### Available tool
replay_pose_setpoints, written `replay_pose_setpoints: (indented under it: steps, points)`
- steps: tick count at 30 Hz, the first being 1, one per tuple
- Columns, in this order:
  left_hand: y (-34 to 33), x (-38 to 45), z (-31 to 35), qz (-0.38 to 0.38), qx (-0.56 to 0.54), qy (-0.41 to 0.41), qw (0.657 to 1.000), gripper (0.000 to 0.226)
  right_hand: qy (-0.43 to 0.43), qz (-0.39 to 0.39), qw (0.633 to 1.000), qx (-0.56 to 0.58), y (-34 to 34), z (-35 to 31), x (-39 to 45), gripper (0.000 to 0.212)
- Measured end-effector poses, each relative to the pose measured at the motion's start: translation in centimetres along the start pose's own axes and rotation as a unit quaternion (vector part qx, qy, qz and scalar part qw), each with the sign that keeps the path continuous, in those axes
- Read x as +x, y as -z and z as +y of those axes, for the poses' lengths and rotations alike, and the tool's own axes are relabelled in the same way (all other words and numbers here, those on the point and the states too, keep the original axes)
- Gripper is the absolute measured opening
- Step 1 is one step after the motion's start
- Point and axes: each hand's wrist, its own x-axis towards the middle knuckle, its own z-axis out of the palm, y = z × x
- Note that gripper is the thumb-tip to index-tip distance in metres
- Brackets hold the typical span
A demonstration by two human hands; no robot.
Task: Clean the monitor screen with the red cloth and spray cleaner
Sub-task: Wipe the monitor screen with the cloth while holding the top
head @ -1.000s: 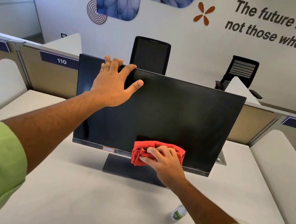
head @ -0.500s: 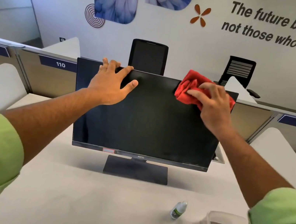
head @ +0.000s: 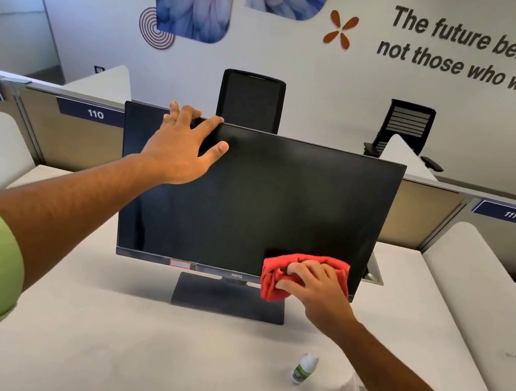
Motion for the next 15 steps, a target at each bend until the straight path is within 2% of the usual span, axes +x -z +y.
replay_pose_setpoints:
  steps: [3,5,7,9,11,15]
  points:
    - [0.0,0.2,-0.2,-0.003,-0.010,-0.006,1.000,0.068,0.045,-0.036,0.998,-0.023,1.1,2.0,-0.4,0.064]
    - [-0.1,0.3,-0.3,-0.002,-0.024,-0.004,1.000,0.066,0.058,-0.004,0.996,-0.064,2.7,4.2,0.6,0.052]
    - [-0.3,0.3,-0.5,0.000,-0.035,0.001,0.999,0.065,0.009,0.057,0.994,-0.089,5.0,7.0,2.0,0.039]
    - [-0.4,0.4,-0.7,0.000,-0.038,0.003,0.999,0.064,-0.060,0.107,0.987,-0.101,7.7,10.0,3.7,0.045]
    - [-0.4,0.5,-0.8,0.000,-0.039,0.001,0.999,0.063,-0.095,0.129,0.979,-0.123,10.4,12.7,5.2,0.052]
    - [-0.5,0.7,-0.6,0.002,-0.041,-0.003,0.999,0.062,-0.108,0.131,0.975,-0.142,14.6,16.3,7.6,0.050]
